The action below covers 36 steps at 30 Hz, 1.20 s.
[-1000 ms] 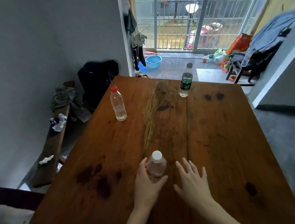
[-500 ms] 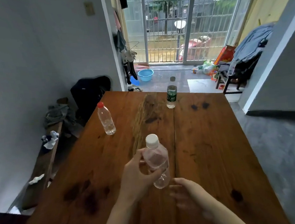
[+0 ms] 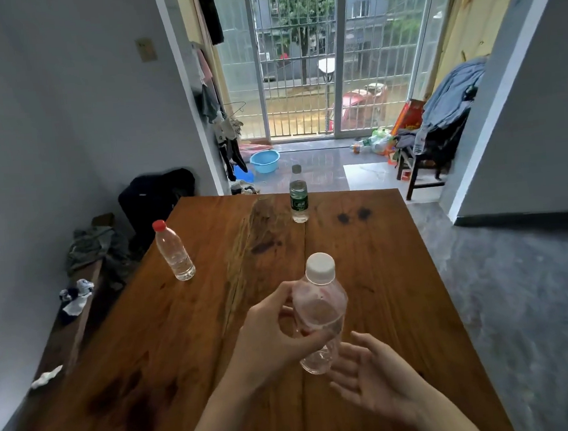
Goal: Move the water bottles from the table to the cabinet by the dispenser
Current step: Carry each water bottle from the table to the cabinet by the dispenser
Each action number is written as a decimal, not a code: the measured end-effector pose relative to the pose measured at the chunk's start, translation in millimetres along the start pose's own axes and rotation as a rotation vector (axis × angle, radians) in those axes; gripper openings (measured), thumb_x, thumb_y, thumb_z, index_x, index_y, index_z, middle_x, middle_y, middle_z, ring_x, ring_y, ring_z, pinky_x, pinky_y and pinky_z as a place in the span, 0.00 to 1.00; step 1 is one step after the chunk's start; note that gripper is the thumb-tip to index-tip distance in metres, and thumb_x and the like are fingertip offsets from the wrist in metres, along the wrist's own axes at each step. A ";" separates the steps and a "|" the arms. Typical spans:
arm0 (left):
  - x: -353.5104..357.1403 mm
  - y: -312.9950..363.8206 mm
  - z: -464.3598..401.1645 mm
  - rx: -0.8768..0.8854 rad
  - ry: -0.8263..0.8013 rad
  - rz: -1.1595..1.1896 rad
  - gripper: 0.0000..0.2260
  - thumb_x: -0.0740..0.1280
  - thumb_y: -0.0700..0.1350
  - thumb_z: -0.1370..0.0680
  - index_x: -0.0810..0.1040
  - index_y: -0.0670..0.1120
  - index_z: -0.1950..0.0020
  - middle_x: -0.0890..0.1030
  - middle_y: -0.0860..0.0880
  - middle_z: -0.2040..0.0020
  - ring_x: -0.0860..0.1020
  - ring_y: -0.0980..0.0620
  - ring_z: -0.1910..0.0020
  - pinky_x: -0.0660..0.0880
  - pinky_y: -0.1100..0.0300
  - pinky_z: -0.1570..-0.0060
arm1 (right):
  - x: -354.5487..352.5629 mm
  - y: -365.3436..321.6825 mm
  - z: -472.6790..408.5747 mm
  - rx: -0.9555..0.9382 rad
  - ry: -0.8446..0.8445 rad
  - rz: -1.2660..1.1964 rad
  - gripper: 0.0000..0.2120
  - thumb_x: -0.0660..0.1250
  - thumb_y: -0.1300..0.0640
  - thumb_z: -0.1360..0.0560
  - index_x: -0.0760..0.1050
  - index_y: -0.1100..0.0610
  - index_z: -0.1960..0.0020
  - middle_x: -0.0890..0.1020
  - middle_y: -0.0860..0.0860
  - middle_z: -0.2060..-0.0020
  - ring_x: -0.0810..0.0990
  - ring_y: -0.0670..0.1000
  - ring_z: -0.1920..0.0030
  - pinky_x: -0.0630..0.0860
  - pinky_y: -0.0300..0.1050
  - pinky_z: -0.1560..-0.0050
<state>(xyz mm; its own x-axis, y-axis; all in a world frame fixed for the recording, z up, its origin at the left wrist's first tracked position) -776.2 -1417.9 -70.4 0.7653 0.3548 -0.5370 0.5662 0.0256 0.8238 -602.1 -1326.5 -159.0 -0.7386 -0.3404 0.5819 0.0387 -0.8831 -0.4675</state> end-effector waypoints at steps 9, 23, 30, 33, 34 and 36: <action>38.7 31.2 -10.2 0.076 -0.077 0.036 0.27 0.77 0.63 0.34 0.77 0.54 0.40 0.85 0.60 0.50 0.83 0.59 0.51 0.77 0.68 0.53 | -32.0 -7.5 36.4 -0.080 0.049 -0.010 0.20 0.60 0.47 0.20 0.78 0.62 0.40 0.84 0.58 0.48 0.84 0.54 0.54 0.79 0.48 0.54; 100.8 89.4 -16.7 0.384 -0.409 0.122 0.23 0.76 0.62 0.35 0.76 0.63 0.43 0.84 0.64 0.50 0.83 0.60 0.51 0.79 0.64 0.51 | -67.5 28.1 133.0 -0.365 0.424 -0.170 0.17 0.62 0.47 0.22 0.75 0.59 0.42 0.83 0.56 0.50 0.83 0.56 0.50 0.79 0.47 0.56; 175.3 149.1 10.0 0.500 -0.685 0.178 0.31 0.73 0.68 0.36 0.74 0.60 0.36 0.83 0.63 0.48 0.80 0.66 0.50 0.78 0.66 0.48 | -95.1 79.8 221.2 -0.546 0.631 -0.371 0.13 0.60 0.50 0.20 0.76 0.57 0.56 0.83 0.52 0.66 0.83 0.55 0.56 0.77 0.50 0.52; 213.4 185.2 33.3 0.544 -0.811 0.198 0.27 0.74 0.66 0.35 0.74 0.62 0.38 0.82 0.62 0.48 0.79 0.67 0.49 0.77 0.66 0.48 | -113.9 106.5 266.7 -0.622 0.699 -0.456 0.15 0.58 0.50 0.19 0.76 0.58 0.57 0.84 0.53 0.66 0.82 0.58 0.49 0.76 0.49 0.52; 226.9 198.1 42.6 0.560 -0.849 0.205 0.25 0.75 0.64 0.34 0.75 0.61 0.41 0.82 0.61 0.49 0.79 0.66 0.50 0.76 0.67 0.50 | -119.6 116.2 282.5 -0.644 0.723 -0.480 0.15 0.57 0.50 0.19 0.76 0.58 0.56 0.84 0.53 0.66 0.82 0.58 0.48 0.76 0.49 0.52; 254.7 225.9 65.2 0.596 -0.909 0.213 0.20 0.76 0.60 0.33 0.77 0.57 0.45 0.83 0.60 0.53 0.80 0.65 0.52 0.75 0.69 0.54 | -135.1 137.4 314.6 -0.687 0.762 -0.533 0.15 0.57 0.50 0.19 0.76 0.59 0.54 0.85 0.54 0.63 0.82 0.57 0.50 0.75 0.49 0.51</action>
<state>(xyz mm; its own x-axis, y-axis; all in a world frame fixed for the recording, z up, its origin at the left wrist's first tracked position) -433.4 -1382.8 -32.9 0.6658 -0.5265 -0.5287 0.2656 -0.4949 0.8274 -285.2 -1503.4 -92.5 -0.7746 0.5123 0.3710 -0.6014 -0.4147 -0.6829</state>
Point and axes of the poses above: each hand's wrist, its own z-axis away from the middle knuckle, its own x-axis out of the palm, y = z × x, the point moved 1 cm from there along -z, towards the middle knuckle
